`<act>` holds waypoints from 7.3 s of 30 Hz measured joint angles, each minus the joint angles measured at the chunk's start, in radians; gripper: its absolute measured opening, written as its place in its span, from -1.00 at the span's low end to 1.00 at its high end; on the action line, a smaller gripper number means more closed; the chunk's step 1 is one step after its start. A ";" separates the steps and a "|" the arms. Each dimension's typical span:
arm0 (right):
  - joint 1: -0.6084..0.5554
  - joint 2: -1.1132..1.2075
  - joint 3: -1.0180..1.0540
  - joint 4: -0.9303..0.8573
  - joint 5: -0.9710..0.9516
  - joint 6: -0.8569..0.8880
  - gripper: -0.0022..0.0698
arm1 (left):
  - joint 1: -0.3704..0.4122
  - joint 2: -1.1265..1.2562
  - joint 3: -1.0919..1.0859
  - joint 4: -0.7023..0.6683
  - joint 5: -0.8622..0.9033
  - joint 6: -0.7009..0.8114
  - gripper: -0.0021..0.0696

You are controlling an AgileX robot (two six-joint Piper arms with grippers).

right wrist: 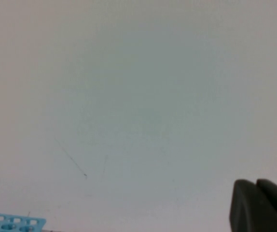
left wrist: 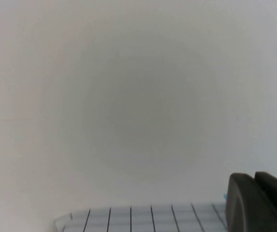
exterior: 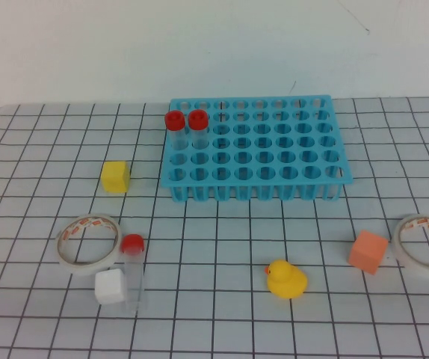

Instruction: Place the test tubes

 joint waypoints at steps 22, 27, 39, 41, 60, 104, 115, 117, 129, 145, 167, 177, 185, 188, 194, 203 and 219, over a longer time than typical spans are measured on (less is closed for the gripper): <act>0.000 0.688 -0.495 0.758 0.843 -0.689 -0.94 | 0.000 0.424 -0.329 -0.043 0.611 0.059 -0.95; 0.001 0.913 -0.495 1.089 0.958 -0.975 -0.94 | 0.000 0.452 -0.329 -0.052 0.691 0.076 -0.95; 0.322 1.328 -0.729 1.258 0.909 -1.122 -0.94 | 0.000 0.456 -0.300 -0.048 0.826 0.091 -0.95; 0.413 1.394 -0.811 1.232 0.908 -1.090 -0.94 | 0.000 0.456 -0.274 -0.048 0.836 0.091 -0.95; 0.875 2.109 -1.740 0.583 1.244 -0.452 0.00 | 0.000 0.456 -0.180 -0.023 0.747 0.019 -0.95; 0.963 2.324 -1.925 0.305 1.179 -0.196 0.56 | 0.000 0.456 -0.179 -0.045 0.736 0.019 -0.95; 0.965 2.324 -1.925 0.303 1.146 -0.222 -0.05 | 0.000 0.456 -0.179 -0.045 0.739 0.019 -0.95; 0.965 2.324 -1.925 0.303 1.150 -0.232 -0.26 | 0.000 0.456 -0.179 -0.045 0.739 0.019 -0.95; 0.965 2.324 -1.929 0.185 1.186 -0.221 -0.30 | 0.000 0.456 -0.179 -0.045 0.739 0.019 -0.95; 1.027 2.035 -1.929 -0.003 1.163 -0.113 -0.30 | 0.000 0.295 -0.179 -0.062 0.715 0.049 -0.95; 1.203 1.754 -1.758 -0.154 1.098 -0.131 -0.30 | 0.000 0.155 -0.277 -0.498 0.515 0.515 -0.95; 1.203 1.440 -1.197 -0.125 0.600 0.028 -0.30 | 0.000 0.155 -0.277 -0.542 0.352 0.523 -0.95; 1.203 1.319 -0.796 -0.150 0.100 0.104 -0.30 | -0.050 0.155 -0.277 -0.542 0.411 0.656 -0.95; 1.203 1.318 -0.722 -0.150 -0.041 0.104 -0.30 | -0.106 0.155 -0.265 -0.542 0.431 0.697 -0.95; 1.203 1.318 -0.696 -0.134 -0.187 0.102 -0.30 | -0.195 0.155 -0.227 -0.578 0.447 0.714 -0.95; 1.203 1.369 -0.695 -0.091 -0.311 0.100 -0.30 | -0.202 0.155 -0.219 -0.803 0.419 0.723 -0.69; 1.203 1.654 -0.695 -0.108 -0.771 0.086 -0.30 | -0.202 0.155 -0.219 -0.849 0.405 0.729 0.32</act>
